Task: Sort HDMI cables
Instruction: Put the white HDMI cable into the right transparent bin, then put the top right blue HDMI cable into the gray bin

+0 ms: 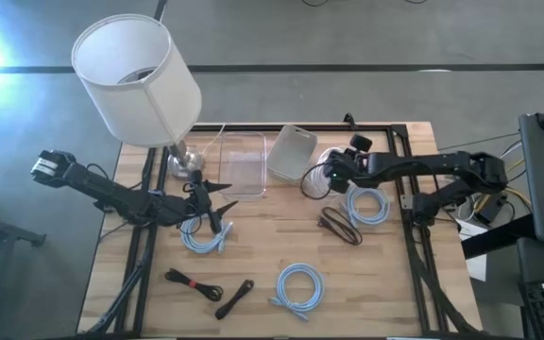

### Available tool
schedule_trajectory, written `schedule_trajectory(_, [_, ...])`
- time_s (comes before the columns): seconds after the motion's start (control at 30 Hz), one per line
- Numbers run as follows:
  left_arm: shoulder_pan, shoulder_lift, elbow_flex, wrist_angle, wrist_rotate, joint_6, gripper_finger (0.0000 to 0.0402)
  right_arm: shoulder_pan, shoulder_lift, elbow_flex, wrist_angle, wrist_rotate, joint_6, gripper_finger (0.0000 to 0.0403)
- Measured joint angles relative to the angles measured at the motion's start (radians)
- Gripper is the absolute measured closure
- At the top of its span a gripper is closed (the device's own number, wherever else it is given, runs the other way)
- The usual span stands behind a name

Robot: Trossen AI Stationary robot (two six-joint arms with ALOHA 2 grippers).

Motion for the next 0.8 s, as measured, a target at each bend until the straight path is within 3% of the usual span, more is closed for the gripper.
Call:
schedule_trajectory(0.47, [0.000,0.000,0.000,-0.003,0.000,-0.002,0.0152,-0.001,0.046,0.002,-0.001,0.005,-0.010,0.0261])
schedule_trajectory(0.8, [0.001,0.000,0.000,-0.002,0.000,-0.007,0.0152,0.025,0.040,0.027,-0.002,-0.014,0.020,0.0233])
